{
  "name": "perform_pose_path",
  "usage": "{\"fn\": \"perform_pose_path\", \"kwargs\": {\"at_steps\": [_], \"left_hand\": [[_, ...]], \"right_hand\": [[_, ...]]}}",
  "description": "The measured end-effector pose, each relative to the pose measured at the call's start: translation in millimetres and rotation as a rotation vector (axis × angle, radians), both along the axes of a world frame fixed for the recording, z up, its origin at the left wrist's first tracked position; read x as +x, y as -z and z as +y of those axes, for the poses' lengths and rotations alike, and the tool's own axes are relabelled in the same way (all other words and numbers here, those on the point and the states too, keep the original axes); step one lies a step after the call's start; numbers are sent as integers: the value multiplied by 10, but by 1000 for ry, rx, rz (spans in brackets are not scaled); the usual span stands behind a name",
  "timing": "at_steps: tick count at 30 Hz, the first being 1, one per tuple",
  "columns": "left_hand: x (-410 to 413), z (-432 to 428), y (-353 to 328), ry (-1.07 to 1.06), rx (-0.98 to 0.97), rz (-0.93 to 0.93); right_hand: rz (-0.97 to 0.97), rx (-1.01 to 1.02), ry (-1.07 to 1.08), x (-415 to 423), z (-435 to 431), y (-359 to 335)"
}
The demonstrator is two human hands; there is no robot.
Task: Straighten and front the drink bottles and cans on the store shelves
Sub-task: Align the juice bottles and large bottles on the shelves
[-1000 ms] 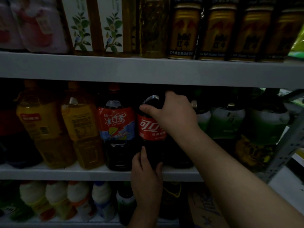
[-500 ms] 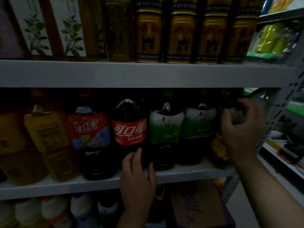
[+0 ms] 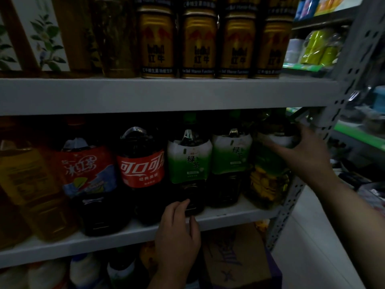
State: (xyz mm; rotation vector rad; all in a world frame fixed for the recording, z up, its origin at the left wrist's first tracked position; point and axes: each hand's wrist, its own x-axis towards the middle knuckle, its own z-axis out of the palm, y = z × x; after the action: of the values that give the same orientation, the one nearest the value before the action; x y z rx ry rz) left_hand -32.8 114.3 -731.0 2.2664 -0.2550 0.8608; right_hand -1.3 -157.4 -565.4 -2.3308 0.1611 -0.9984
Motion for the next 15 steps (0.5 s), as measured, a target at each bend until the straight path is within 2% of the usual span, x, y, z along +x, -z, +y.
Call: {"fn": "perform_pose_path", "kwargs": {"at_steps": [6,11,15], "left_hand": [[-4,0,11,57,55,38],[13,-16,19,75,48,57],[48,8,40,66,34,55]], "right_hand": [[308,-84,-117,-30,-177,-280],[531,-329,-144,-2,-255,-492],[625,-324,-112,66,-297,-493]]}}
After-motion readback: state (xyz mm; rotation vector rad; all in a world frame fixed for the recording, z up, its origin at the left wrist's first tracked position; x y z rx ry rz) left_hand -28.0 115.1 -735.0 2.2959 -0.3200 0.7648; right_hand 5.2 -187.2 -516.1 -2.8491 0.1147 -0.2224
